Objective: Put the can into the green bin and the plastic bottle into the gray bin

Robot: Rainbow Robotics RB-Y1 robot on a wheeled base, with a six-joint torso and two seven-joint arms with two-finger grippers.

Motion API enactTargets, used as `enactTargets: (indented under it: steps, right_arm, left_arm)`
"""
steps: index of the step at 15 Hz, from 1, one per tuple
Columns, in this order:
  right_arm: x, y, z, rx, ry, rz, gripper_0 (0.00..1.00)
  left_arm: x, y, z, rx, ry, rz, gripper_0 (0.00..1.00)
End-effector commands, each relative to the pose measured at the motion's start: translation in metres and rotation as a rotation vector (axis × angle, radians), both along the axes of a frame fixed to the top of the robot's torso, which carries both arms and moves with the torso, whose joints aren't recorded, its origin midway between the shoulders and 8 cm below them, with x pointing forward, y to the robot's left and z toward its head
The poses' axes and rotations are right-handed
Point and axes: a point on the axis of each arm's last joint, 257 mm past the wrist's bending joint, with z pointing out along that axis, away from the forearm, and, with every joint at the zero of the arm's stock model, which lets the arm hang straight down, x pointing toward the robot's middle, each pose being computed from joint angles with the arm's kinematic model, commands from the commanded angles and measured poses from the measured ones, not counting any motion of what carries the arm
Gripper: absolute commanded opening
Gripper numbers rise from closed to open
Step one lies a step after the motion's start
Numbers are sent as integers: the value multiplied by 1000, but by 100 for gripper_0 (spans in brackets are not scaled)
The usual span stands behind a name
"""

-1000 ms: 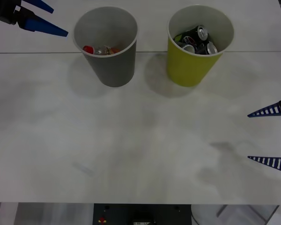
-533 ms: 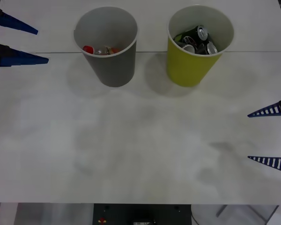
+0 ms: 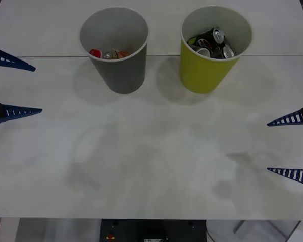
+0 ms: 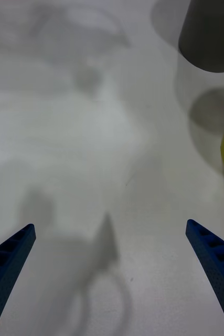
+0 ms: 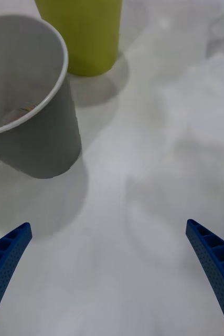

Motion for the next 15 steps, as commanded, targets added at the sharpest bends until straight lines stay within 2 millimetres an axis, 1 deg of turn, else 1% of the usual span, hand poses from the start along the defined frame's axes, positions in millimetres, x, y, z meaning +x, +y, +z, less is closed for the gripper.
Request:
enactTargets:
  steps: [1, 4, 5, 8, 10, 13, 15]
  right_arm:
    - [0, 0, 0, 0, 0, 0, 100]
    - [0, 0, 0, 0, 0, 0, 100]
    - [0, 0, 0, 0, 0, 0, 100]
    - [0, 0, 0, 0, 0, 0, 100]
    - [0, 0, 0, 0, 0, 0, 100]
    - [0, 0, 0, 0, 0, 0, 100]
    - [0, 0, 0, 0, 0, 0, 100]
  left_arm:
    - [-10, 8, -22, 69, -37, -69, 100]
    - [-25, 12, -46, 110, -63, -133, 100]
    - [-31, 10, -50, 100, -65, -140, 100]
    - [-58, 1, -52, 54, -56, -158, 100]
    - [-70, -6, -59, 45, -49, -172, 100]
    - [-82, -12, -70, 41, -42, -193, 100]
    - [-87, -11, -74, 69, -36, -217, 100]
